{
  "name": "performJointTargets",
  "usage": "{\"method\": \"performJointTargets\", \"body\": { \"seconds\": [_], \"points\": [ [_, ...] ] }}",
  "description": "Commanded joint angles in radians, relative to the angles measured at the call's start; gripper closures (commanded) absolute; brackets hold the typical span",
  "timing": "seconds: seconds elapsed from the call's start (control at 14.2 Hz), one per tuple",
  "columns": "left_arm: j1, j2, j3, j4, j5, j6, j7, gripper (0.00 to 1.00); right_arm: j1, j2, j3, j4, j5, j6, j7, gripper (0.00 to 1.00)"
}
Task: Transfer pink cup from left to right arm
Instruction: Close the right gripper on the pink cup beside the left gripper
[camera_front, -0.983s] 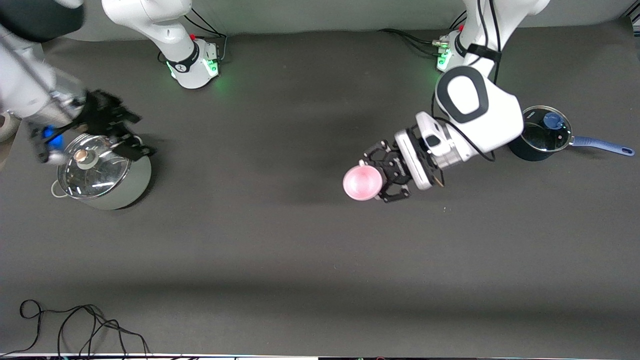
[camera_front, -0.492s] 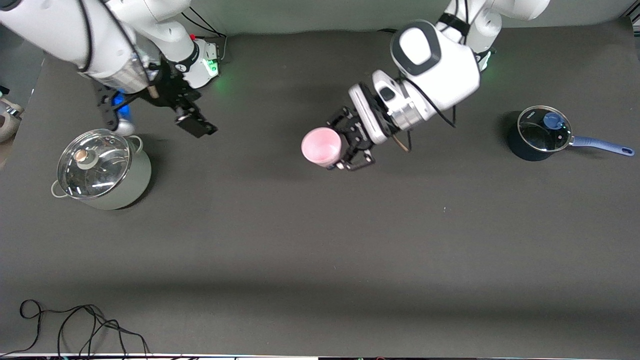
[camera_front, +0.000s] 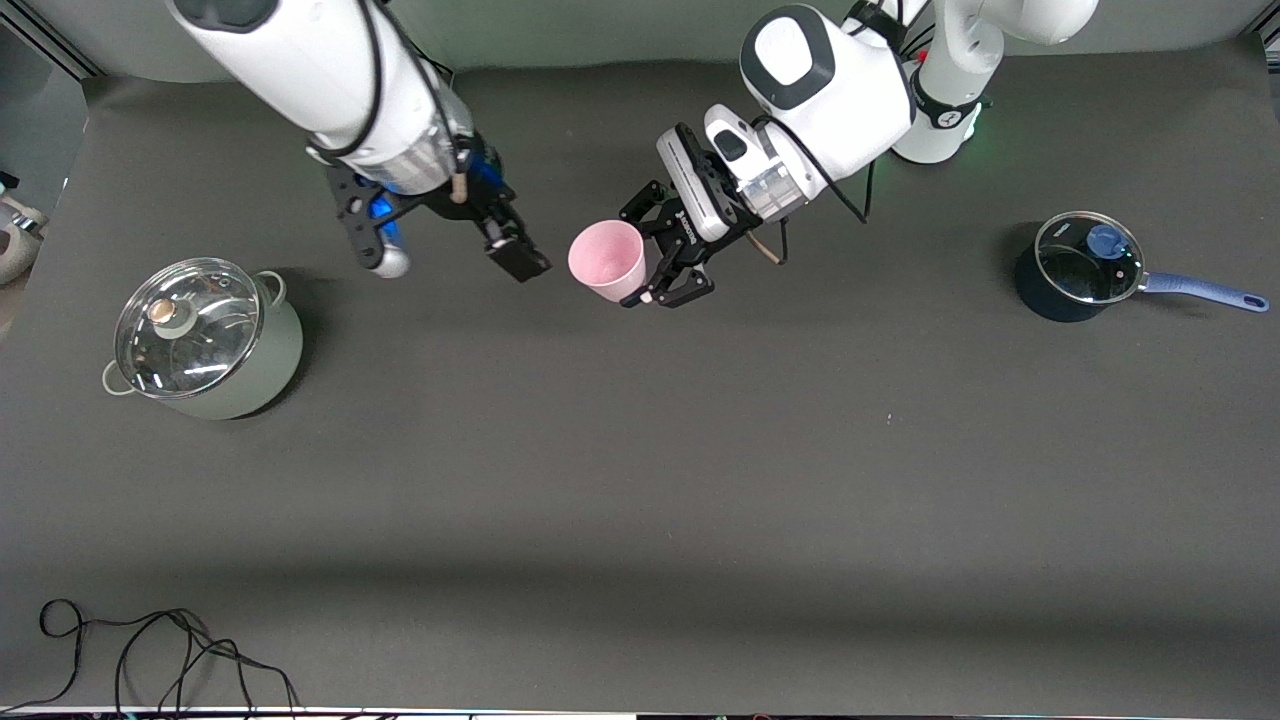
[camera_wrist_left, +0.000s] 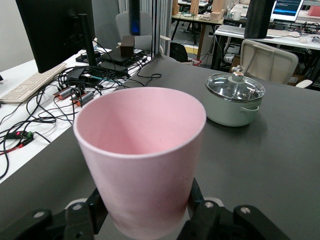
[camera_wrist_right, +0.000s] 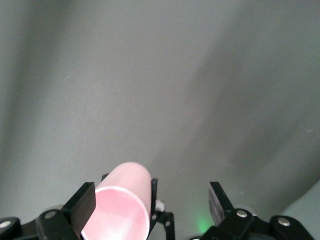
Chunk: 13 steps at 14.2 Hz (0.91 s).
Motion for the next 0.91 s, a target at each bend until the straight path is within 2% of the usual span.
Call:
{"method": "performJointTargets", "body": {
  "seconds": [0.0,0.28,0.7,0.77,0.84],
  "points": [
    [-0.015,-0.025,0.011,-0.018,-0.019,0.012,-0.009,0.54,0.04,0.021,-0.01,0.051,0.02,0.001,0.026,0.0],
    [-0.014,-0.023,0.012,-0.015,-0.021,0.012,-0.012,0.54,0.096,0.035,-0.01,0.04,0.02,0.003,0.026,0.0],
    [-0.011,-0.02,0.012,-0.015,-0.021,0.012,-0.012,0.54,0.111,0.089,-0.01,0.04,0.035,0.018,0.028,0.01],
    [-0.009,-0.02,0.012,-0.015,-0.021,0.012,-0.012,0.54,0.111,0.093,-0.01,0.04,0.035,0.018,0.028,0.05],
    [-0.009,-0.02,0.012,-0.015,-0.021,0.012,-0.012,0.53,0.111,0.093,-0.01,0.04,0.035,0.018,0.025,0.28]
  ]
}}
